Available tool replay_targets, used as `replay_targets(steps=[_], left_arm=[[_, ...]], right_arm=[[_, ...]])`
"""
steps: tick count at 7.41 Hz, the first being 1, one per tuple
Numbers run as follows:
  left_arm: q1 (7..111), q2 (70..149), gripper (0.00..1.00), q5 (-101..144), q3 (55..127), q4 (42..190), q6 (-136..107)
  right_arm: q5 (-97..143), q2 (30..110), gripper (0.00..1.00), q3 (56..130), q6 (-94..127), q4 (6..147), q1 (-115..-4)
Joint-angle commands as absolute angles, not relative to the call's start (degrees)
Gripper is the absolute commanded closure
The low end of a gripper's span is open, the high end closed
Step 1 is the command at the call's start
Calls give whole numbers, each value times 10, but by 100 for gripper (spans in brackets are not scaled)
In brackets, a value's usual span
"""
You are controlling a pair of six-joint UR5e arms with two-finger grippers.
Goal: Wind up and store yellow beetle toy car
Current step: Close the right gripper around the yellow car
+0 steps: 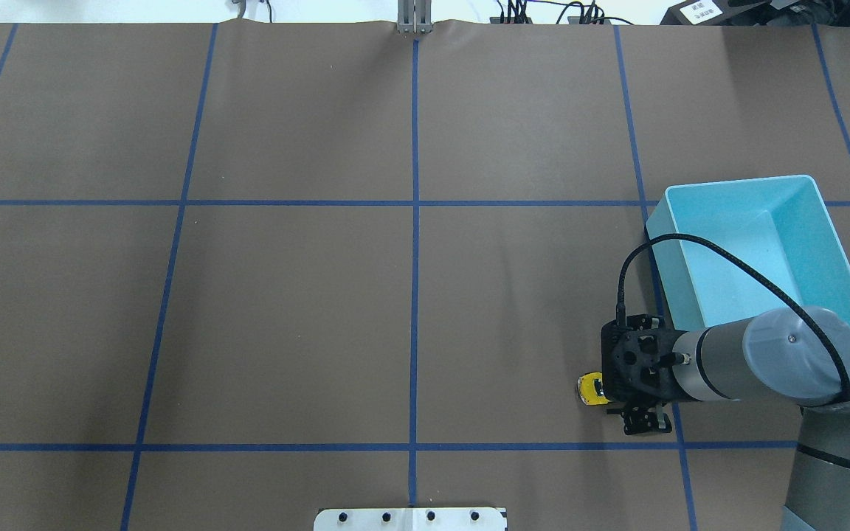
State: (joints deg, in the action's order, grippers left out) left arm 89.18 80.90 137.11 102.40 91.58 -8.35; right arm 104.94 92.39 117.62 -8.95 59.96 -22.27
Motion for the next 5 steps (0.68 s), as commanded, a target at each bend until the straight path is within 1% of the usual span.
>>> replay_targets(steps=[1,3,5], left_arm=[[894,806,0,1372,1023,916,-83],[894,804,0,1372,1027,917,-83],[894,804,0,1372,1030,917,-83]], right_arm=[[1051,934,1,1175,-109,592,-200],[1050,959,1,1179,-145,570,-200],[1046,959,1,1177,-165,570,-199]])
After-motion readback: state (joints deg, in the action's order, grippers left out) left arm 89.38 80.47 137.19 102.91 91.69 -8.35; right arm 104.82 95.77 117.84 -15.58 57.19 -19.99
